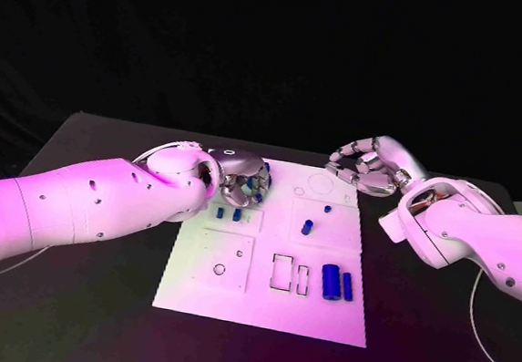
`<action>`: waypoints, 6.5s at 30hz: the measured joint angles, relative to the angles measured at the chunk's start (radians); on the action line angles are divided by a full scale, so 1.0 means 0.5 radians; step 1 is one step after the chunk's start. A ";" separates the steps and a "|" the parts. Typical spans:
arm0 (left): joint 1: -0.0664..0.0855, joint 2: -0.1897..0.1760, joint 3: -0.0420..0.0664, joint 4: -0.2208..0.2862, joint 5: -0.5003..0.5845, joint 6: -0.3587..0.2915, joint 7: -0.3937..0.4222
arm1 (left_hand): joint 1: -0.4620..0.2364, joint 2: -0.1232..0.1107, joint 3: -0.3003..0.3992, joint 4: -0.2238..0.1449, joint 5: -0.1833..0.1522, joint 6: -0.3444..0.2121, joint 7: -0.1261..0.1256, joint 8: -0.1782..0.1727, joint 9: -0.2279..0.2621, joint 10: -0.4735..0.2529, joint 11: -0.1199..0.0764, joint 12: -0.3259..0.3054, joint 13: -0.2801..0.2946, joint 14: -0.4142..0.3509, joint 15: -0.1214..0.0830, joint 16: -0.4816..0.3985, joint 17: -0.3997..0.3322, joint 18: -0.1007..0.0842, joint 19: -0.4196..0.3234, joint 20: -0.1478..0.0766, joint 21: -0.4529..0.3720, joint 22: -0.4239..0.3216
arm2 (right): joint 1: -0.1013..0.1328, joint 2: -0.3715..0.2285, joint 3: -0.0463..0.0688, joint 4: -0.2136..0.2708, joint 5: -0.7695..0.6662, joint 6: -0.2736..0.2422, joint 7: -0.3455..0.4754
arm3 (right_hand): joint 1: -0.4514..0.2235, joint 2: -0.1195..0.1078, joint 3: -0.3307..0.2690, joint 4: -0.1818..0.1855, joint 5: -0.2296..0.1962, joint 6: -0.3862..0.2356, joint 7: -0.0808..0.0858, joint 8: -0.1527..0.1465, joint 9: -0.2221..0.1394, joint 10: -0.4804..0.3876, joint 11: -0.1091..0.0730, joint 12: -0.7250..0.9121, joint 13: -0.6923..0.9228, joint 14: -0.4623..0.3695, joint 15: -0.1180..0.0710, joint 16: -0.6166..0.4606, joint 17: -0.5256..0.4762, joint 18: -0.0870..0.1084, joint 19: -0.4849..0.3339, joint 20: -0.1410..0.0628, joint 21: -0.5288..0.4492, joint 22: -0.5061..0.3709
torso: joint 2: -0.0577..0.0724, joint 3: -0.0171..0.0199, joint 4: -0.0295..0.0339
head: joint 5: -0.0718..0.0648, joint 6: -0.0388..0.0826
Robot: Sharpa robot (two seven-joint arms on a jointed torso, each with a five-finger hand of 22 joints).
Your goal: Assemble the parts on the task board
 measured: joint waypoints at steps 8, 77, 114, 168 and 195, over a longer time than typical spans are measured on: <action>0.007 -0.114 0.058 0.132 0.056 -0.022 -0.004 | -0.022 -0.013 -0.006 0.006 0.000 0.007 -0.007 -0.002 0.001 0.006 -0.006 -0.012 -0.004 0.000 0.000 0.000 -0.010 0.000 0.000 0.000 0.000 0.000 | 0.000 -0.004 0.000 -0.001 0.000 -0.001 0.001 | 0.000 0.000 0.000 0.000 0.000 0.000 0.000 0.000 0.000 0.000 0.000 0.000 0.000 0.000 0.000 0.000 0.000 0.000 0.000 0.000 0.000 0.000 | 0.000 0.0000 0.001 | 0.010 0.008; -0.011 -0.179 0.054 0.032 0.196 0.153 -0.074 | -0.051 -0.006 -0.023 0.023 -0.010 0.028 -0.015 -0.017 0.004 0.039 -0.011 -0.045 -0.009 0.000 0.000 0.000 -0.045 0.000 0.000 0.000 0.000 -0.021 | -0.003 -0.009 0.000 0.001 0.000 -0.001 0.000 | 0.000 0.000 0.000 0.000 0.000 0.000 0.000 0.000 0.000 0.000 0.000 0.000 0.000 0.000 0.000 0.000 0.000 0.000 0.000 0.000 0.000 0.000 | 0.002 0.0025 -0.002 | 0.019 -0.011; -0.012 -0.179 0.052 0.031 0.190 0.196 -0.097 | -0.117 -0.072 -0.070 0.031 -0.010 -0.055 0.018 -0.133 -0.025 0.016 0.012 -0.144 -0.024 -0.040 0.025 -0.013 -0.127 0.001 -0.058 0.014 -0.070 -0.116 | -0.004 -0.009 0.000 -0.002 0.001 -0.003 0.000 | 0.000 0.000 0.003 -0.004 0.000 0.000 0.000 0.004 0.000 0.000 0.000 0.000 0.000 0.000 0.000 0.000 0.000 0.000 -0.002 -0.002 0.000 -0.001 | 0.002 0.0012 -0.001 | 0.018 -0.023; -0.006 -0.613 0.065 0.317 2.132 -0.102 0.568 | -0.151 -0.031 -0.283 0.193 -0.010 -0.069 0.055 -0.172 -0.071 -0.097 0.067 -0.091 -0.029 -0.669 0.082 -0.543 -1.109 0.126 -0.547 0.039 -0.870 -0.988 | -0.030 0.051 0.000 -0.072 -1.230 0.421 -0.290 | 0.196 -0.213 0.461 -0.279 -0.268 0.128 -0.021 -0.016 -0.038 -0.791 0.026 -2.441 -2.054 -0.004 -0.003 -0.223 -0.022 0.110 -0.092 -0.029 -0.434 0.001 | 0.003 -0.0044 -0.003 | -0.088 0.026; -0.028 -0.732 0.064 0.512 2.800 -0.217 0.828 | -0.142 -0.023 -0.282 0.194 0.002 -0.065 0.050 -0.172 -0.068 -0.090 0.061 -0.083 -0.028 -0.668 0.082 -0.548 -1.119 0.125 -0.540 0.032 -0.882 -1.003 | -0.107 0.166 -0.003 -0.113 -1.822 0.592 -0.524 | 0.205 -0.210 0.604 -0.362 -0.263 0.269 -0.034 -0.014 -0.036 -0.605 0.005 -2.484 -2.165 -0.004 -0.003 -0.196 0.001 0.078 -0.030 -0.041 -0.268 0.000 | 0.005 -0.0042 0.001 | -0.103 0.028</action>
